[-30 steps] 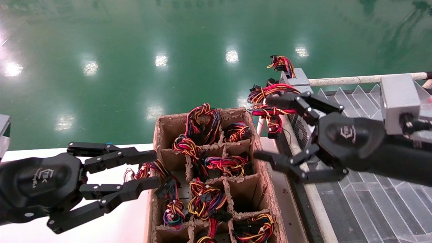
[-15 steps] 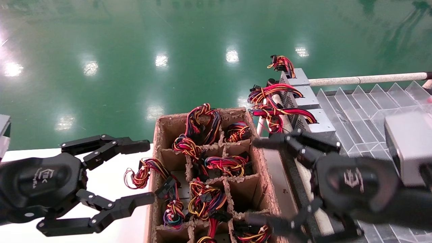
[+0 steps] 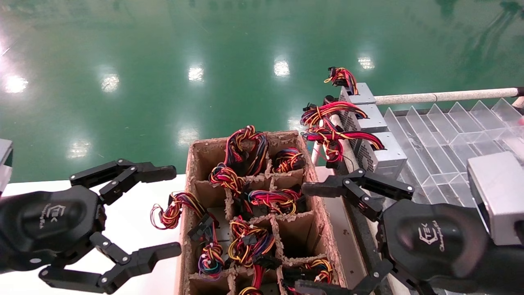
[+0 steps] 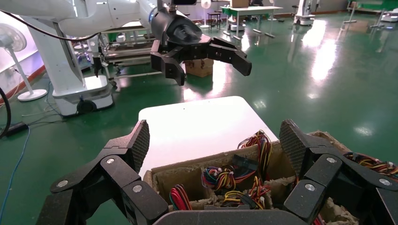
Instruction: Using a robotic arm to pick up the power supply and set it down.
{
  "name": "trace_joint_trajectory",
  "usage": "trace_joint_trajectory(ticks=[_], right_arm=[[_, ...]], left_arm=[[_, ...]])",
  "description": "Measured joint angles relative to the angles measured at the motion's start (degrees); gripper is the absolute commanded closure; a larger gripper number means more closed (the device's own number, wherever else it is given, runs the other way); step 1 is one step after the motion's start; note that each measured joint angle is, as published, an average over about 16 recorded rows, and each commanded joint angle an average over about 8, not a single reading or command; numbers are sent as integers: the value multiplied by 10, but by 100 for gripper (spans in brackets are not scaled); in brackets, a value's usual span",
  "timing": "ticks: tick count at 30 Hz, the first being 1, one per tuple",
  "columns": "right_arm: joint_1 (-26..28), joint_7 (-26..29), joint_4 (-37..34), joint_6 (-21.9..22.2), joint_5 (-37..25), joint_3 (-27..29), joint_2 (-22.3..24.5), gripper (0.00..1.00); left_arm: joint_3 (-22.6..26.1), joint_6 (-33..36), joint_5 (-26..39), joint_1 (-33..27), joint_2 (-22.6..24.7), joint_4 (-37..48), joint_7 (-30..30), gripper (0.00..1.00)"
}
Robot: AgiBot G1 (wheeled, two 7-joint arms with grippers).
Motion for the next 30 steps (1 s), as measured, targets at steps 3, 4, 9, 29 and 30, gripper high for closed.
trace_joint_trajectory(ticks=[3, 4, 9, 29, 30], right_arm=[[2, -2, -4, 0, 0, -2, -1, 0], [3, -2, -5, 0, 0, -2, -1, 0], [5, -4, -9, 0, 1, -5, -2, 0], [9, -7, -15, 1, 3, -8, -3, 0], [9, -7, -15, 1, 3, -8, -3, 0]], left_arm=[[0, 0, 0, 0, 0, 0, 0, 0], [0, 0, 0, 0, 0, 0, 0, 0], [0, 0, 0, 0, 0, 0, 0, 0], [0, 0, 0, 0, 0, 0, 0, 0], [0, 0, 0, 0, 0, 0, 0, 0]])
